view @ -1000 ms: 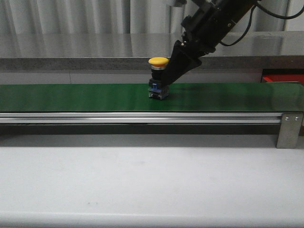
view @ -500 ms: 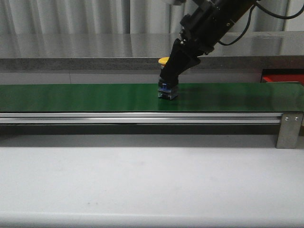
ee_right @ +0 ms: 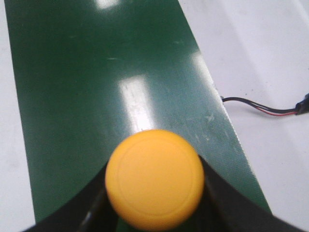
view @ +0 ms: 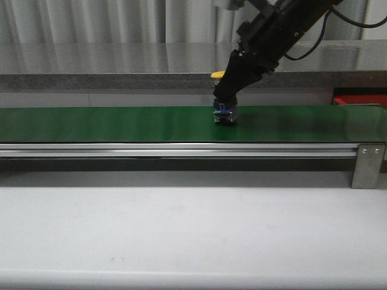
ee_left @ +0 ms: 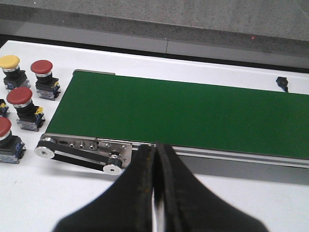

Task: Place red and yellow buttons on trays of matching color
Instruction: 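Carry the yellow button over the yellow tray and release it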

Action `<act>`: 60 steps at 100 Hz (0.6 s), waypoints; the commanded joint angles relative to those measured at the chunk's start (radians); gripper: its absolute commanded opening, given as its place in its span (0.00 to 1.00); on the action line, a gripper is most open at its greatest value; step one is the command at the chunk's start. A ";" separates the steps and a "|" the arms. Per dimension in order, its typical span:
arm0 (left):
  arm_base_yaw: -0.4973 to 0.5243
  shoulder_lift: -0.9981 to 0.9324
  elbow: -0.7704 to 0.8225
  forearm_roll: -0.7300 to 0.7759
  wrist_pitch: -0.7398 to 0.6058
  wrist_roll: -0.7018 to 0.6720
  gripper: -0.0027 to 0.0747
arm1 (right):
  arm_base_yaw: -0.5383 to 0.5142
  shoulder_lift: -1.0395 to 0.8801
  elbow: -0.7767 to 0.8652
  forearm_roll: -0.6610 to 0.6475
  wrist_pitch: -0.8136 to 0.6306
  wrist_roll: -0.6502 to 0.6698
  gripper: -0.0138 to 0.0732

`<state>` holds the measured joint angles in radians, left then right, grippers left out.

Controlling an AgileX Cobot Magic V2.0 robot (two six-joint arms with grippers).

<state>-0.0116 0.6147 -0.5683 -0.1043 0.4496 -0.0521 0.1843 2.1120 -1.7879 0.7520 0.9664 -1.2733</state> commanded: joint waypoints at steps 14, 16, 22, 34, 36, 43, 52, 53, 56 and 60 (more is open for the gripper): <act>-0.007 0.002 -0.028 -0.002 -0.076 -0.002 0.01 | -0.034 -0.104 -0.029 0.027 0.021 0.028 0.41; -0.007 0.002 -0.028 -0.002 -0.076 -0.002 0.01 | -0.039 -0.110 -0.029 0.021 0.026 0.031 0.41; -0.007 0.002 -0.028 -0.002 -0.076 -0.002 0.01 | -0.058 -0.131 -0.029 0.008 0.043 0.042 0.41; -0.007 0.002 -0.028 -0.002 -0.076 -0.002 0.01 | -0.115 -0.182 -0.029 0.005 0.076 0.066 0.41; -0.007 0.002 -0.028 -0.002 -0.076 -0.002 0.01 | -0.128 -0.191 -0.029 0.005 0.083 0.066 0.41; -0.007 0.002 -0.028 -0.002 -0.076 -0.002 0.01 | -0.170 -0.224 -0.029 0.005 0.097 0.078 0.41; -0.007 0.002 -0.028 -0.002 -0.076 -0.002 0.01 | -0.230 -0.271 -0.013 0.005 0.104 0.097 0.41; -0.007 0.002 -0.028 -0.002 -0.076 -0.002 0.01 | -0.240 -0.275 -0.010 0.005 0.104 0.099 0.41; -0.007 0.002 -0.028 -0.002 -0.076 -0.002 0.01 | -0.259 -0.296 0.002 0.005 0.104 0.101 0.41; -0.007 0.002 -0.028 -0.002 -0.076 -0.002 0.01 | -0.288 -0.319 0.027 0.005 0.102 0.101 0.41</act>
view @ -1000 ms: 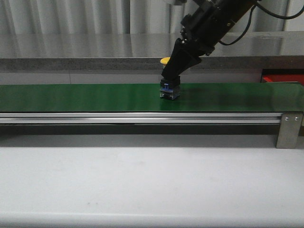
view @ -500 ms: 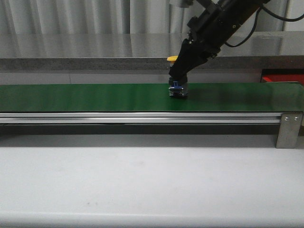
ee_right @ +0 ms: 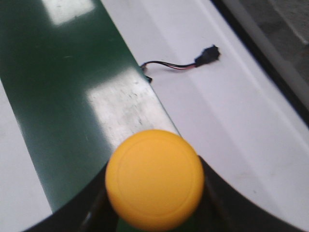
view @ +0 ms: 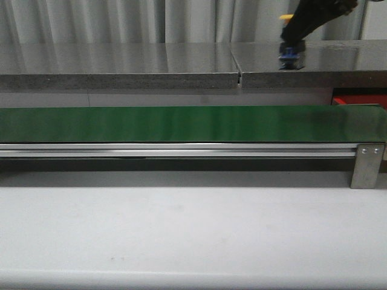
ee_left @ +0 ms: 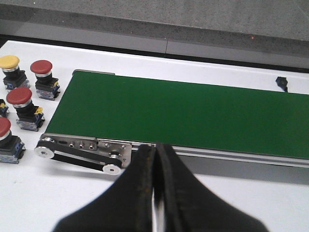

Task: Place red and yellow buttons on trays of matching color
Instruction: 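Carry the yellow button over the yellow tray and release it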

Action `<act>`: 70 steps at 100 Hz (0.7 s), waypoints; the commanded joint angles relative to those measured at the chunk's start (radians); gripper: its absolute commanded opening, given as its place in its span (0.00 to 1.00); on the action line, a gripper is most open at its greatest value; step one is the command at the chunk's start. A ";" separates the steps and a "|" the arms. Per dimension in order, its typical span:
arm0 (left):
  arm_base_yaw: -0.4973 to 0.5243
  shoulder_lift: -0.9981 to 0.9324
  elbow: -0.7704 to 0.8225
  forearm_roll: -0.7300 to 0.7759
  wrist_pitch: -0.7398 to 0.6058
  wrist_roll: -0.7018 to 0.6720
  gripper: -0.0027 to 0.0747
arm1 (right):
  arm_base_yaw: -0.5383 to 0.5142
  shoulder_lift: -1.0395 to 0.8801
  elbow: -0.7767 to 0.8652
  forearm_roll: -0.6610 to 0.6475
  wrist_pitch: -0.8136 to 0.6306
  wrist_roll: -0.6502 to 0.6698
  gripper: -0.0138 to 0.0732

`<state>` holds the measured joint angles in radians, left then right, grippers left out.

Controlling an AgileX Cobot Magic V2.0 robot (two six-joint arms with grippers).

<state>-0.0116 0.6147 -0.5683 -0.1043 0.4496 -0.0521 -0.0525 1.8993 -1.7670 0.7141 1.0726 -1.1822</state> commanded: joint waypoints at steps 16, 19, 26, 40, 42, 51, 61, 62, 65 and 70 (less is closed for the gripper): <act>-0.007 0.002 -0.028 -0.002 -0.076 -0.002 0.01 | -0.170 -0.216 0.155 0.042 -0.017 0.010 0.41; -0.007 0.002 -0.028 -0.002 -0.076 -0.002 0.01 | -0.200 -0.236 0.186 0.042 -0.033 0.010 0.41; -0.007 0.002 -0.028 -0.002 -0.076 -0.002 0.01 | -0.259 -0.283 0.261 0.043 -0.085 0.009 0.41; -0.007 0.002 -0.028 -0.002 -0.076 -0.002 0.01 | -0.357 -0.346 0.377 0.048 -0.196 0.009 0.41; -0.007 0.002 -0.028 -0.002 -0.076 -0.002 0.01 | -0.368 -0.350 0.391 0.053 -0.209 0.009 0.41; -0.007 0.002 -0.028 -0.002 -0.076 -0.002 0.01 | -0.406 -0.352 0.444 0.079 -0.278 0.009 0.41; -0.007 0.002 -0.028 -0.002 -0.076 -0.002 0.01 | -0.431 -0.352 0.512 0.101 -0.356 0.009 0.41; -0.007 0.002 -0.028 -0.002 -0.076 -0.002 0.01 | -0.431 -0.352 0.522 0.104 -0.363 0.009 0.41; -0.007 0.002 -0.028 -0.002 -0.076 -0.002 0.01 | -0.435 -0.352 0.544 0.108 -0.392 0.009 0.41; -0.007 0.002 -0.028 -0.002 -0.076 -0.002 0.01 | -0.437 -0.352 0.583 0.114 -0.447 0.009 0.41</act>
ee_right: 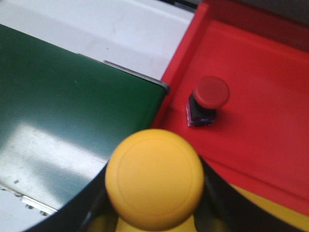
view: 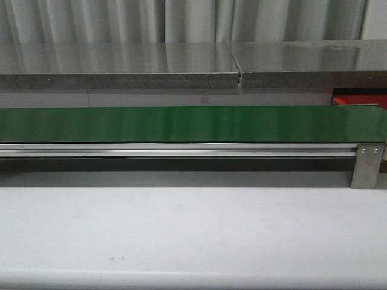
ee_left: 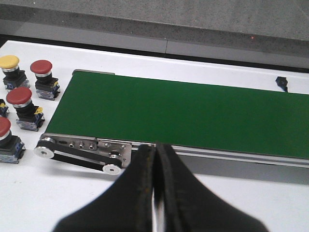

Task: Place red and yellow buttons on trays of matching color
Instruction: 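Carry the yellow button over the yellow tray and release it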

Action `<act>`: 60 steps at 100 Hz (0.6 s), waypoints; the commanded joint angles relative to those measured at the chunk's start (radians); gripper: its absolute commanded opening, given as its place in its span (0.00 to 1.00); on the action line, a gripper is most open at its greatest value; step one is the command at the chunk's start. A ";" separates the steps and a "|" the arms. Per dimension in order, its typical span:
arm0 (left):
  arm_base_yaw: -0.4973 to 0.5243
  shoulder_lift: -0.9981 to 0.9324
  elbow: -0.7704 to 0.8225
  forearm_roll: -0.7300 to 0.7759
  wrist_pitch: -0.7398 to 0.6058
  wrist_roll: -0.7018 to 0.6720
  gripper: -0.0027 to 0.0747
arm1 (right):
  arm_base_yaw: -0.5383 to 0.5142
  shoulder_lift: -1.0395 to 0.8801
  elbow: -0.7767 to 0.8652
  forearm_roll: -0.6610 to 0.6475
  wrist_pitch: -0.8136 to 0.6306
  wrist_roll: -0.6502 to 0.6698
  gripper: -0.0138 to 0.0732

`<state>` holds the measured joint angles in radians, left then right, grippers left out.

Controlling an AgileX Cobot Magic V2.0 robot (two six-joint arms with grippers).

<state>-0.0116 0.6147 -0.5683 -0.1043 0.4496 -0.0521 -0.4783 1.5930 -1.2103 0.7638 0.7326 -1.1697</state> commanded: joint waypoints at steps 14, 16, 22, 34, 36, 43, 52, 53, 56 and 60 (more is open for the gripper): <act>-0.007 0.002 -0.028 -0.002 -0.076 -0.002 0.01 | -0.012 -0.046 0.138 0.073 -0.286 -0.004 0.41; -0.007 0.002 -0.028 -0.002 -0.076 -0.002 0.01 | -0.012 -0.046 0.153 0.076 -0.313 -0.004 0.41; -0.007 0.002 -0.028 -0.002 -0.076 -0.002 0.01 | -0.012 -0.043 0.191 0.093 -0.389 -0.005 0.41; -0.007 0.002 -0.028 -0.002 -0.076 -0.002 0.01 | -0.012 -0.026 0.227 0.125 -0.463 -0.005 0.41; -0.007 0.002 -0.028 -0.002 -0.076 -0.002 0.01 | -0.012 -0.021 0.229 0.125 -0.465 -0.005 0.41; -0.007 0.002 -0.028 -0.002 -0.076 -0.002 0.01 | -0.012 -0.003 0.229 0.126 -0.465 -0.005 0.41; -0.007 0.002 -0.028 -0.002 -0.076 -0.002 0.01 | -0.012 0.023 0.229 0.141 -0.464 -0.005 0.41; -0.007 0.002 -0.028 -0.002 -0.076 -0.002 0.01 | -0.012 0.028 0.229 0.144 -0.464 -0.005 0.41; -0.007 0.002 -0.028 -0.002 -0.076 -0.002 0.01 | -0.012 0.039 0.229 0.148 -0.461 -0.005 0.41; -0.007 0.002 -0.028 -0.002 -0.076 -0.002 0.01 | -0.012 0.053 0.229 0.148 -0.455 -0.005 0.41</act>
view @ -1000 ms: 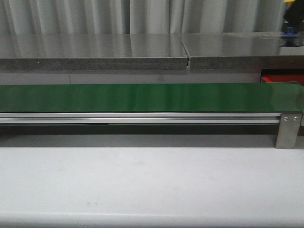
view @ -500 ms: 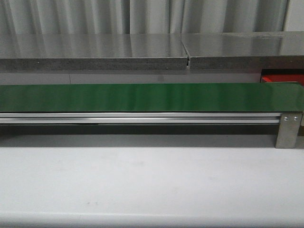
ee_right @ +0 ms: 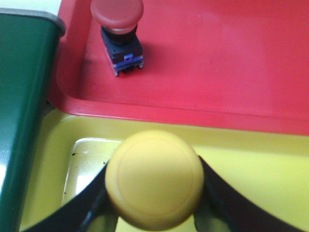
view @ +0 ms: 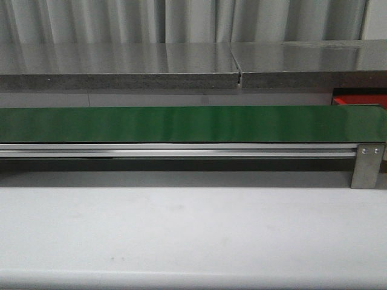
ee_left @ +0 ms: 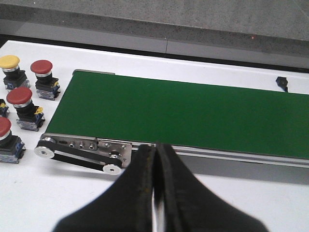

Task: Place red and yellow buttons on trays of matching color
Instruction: 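Carry the yellow button over the yellow tray and release it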

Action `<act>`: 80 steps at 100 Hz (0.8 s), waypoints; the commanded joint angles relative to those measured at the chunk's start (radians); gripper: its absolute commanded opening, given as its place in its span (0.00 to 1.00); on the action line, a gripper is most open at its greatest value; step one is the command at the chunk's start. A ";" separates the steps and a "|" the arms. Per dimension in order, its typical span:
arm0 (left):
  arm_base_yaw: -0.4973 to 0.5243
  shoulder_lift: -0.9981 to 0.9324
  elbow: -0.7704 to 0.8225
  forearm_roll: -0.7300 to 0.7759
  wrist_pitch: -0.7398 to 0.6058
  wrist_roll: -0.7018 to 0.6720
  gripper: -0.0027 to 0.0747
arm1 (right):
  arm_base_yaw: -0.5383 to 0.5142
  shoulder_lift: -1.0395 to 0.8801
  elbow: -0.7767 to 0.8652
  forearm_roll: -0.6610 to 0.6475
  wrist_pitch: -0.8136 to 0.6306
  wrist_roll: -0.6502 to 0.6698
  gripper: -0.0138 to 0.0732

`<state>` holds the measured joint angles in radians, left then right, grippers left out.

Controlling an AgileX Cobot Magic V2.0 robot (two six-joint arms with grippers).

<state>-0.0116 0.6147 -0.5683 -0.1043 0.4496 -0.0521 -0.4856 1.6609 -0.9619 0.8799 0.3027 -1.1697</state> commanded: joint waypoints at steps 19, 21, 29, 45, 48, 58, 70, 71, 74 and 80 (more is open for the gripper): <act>-0.007 0.002 -0.028 -0.002 -0.076 -0.002 0.01 | -0.001 0.014 -0.019 0.036 -0.019 -0.013 0.41; -0.007 0.002 -0.028 -0.002 -0.076 -0.002 0.01 | -0.001 0.017 -0.019 0.037 -0.019 -0.014 0.41; -0.007 0.002 -0.028 -0.002 -0.076 -0.002 0.01 | -0.001 0.027 -0.019 0.057 -0.012 -0.034 0.41; -0.007 0.002 -0.028 -0.002 -0.076 -0.002 0.01 | -0.001 0.058 -0.019 0.103 0.020 -0.086 0.41; -0.007 0.002 -0.028 -0.002 -0.076 -0.002 0.01 | -0.001 0.061 -0.019 0.107 0.025 -0.090 0.42; -0.007 0.002 -0.028 -0.002 -0.076 -0.002 0.01 | -0.001 0.062 -0.019 0.110 0.025 -0.093 0.46; -0.007 0.002 -0.028 -0.002 -0.076 -0.002 0.01 | -0.001 0.062 -0.019 0.118 0.024 -0.093 0.66; -0.007 0.002 -0.028 -0.002 -0.076 -0.002 0.01 | -0.001 0.062 -0.019 0.120 0.024 -0.093 0.68; -0.007 0.002 -0.028 -0.002 -0.076 -0.002 0.01 | -0.001 0.062 -0.019 0.125 0.024 -0.092 0.73; -0.007 0.002 -0.028 -0.002 -0.076 -0.002 0.01 | -0.001 0.062 -0.019 0.132 0.028 -0.092 0.81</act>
<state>-0.0116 0.6147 -0.5683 -0.1043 0.4496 -0.0521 -0.4856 1.7653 -0.9611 0.9802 0.3276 -1.2483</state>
